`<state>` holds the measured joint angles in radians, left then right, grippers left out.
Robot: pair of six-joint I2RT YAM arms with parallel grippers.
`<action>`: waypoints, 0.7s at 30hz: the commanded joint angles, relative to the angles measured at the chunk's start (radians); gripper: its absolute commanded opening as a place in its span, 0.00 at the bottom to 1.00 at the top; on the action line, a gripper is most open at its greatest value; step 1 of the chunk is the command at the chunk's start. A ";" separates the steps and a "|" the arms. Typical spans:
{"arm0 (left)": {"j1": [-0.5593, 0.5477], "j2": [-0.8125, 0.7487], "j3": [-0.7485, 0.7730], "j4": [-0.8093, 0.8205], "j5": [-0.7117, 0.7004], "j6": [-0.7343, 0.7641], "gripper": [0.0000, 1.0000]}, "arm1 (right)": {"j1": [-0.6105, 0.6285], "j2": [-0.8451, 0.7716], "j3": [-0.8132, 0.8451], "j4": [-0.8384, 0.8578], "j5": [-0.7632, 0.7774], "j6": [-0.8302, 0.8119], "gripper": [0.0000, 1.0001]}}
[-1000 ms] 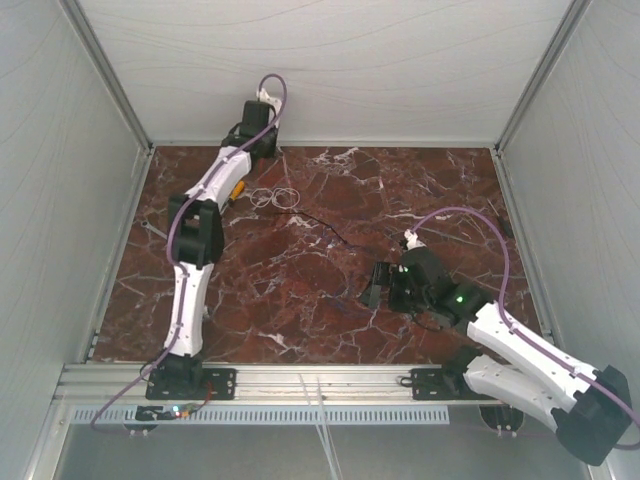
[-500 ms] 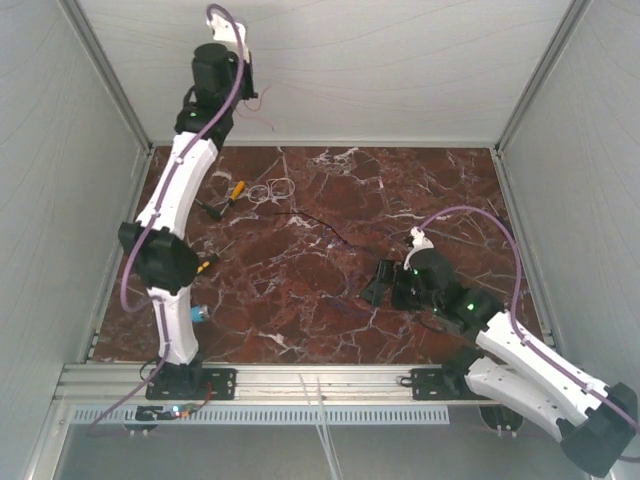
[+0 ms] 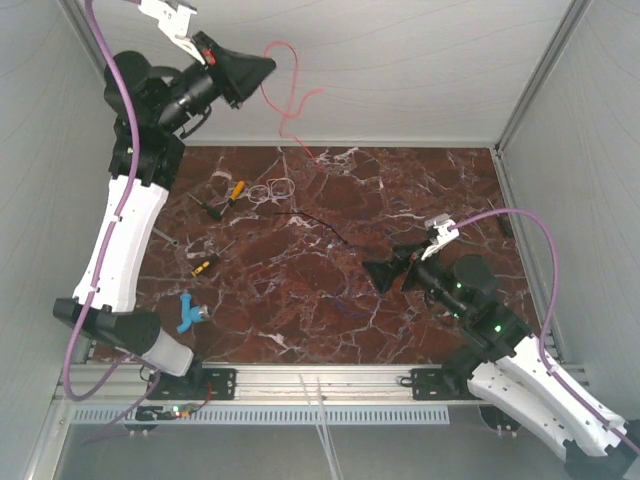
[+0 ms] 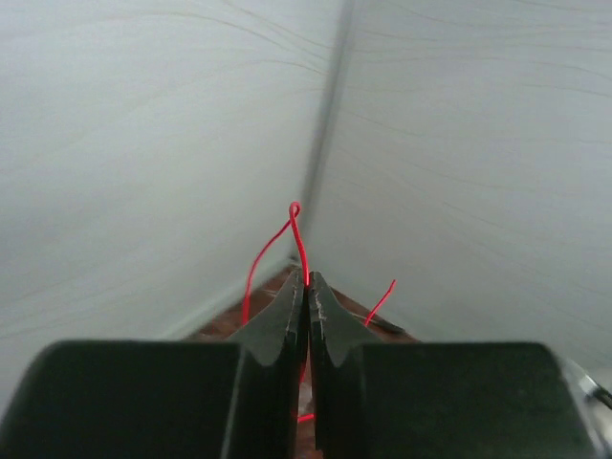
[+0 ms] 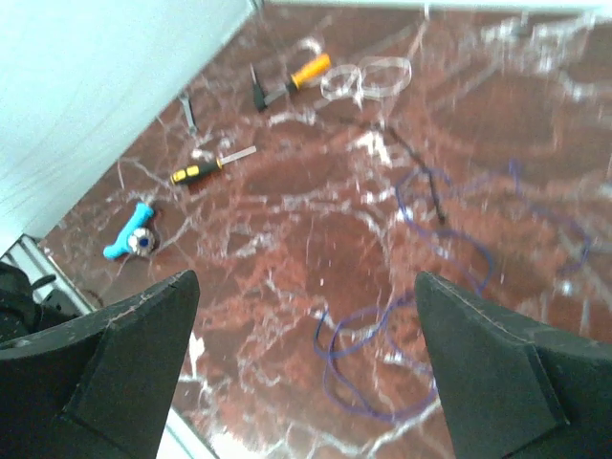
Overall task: Zip-tie the wires
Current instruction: Pick up the cable at the center of the board.
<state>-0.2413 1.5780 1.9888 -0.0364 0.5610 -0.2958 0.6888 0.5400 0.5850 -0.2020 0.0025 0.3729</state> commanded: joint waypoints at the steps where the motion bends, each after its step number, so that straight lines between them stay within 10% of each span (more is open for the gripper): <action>1: -0.014 -0.061 -0.183 0.212 0.305 -0.264 0.00 | -0.003 -0.013 0.002 0.289 -0.043 -0.178 0.94; 10: -0.145 -0.148 -0.374 0.267 0.469 -0.291 0.00 | -0.003 0.084 0.119 0.400 -0.255 -0.194 0.94; 21: -0.228 -0.218 -0.522 0.422 0.465 -0.392 0.00 | -0.002 0.231 0.207 0.478 -0.169 -0.104 0.97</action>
<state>-0.4496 1.3994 1.4769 0.2550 1.0061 -0.6270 0.6888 0.7364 0.7540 0.2039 -0.1951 0.2283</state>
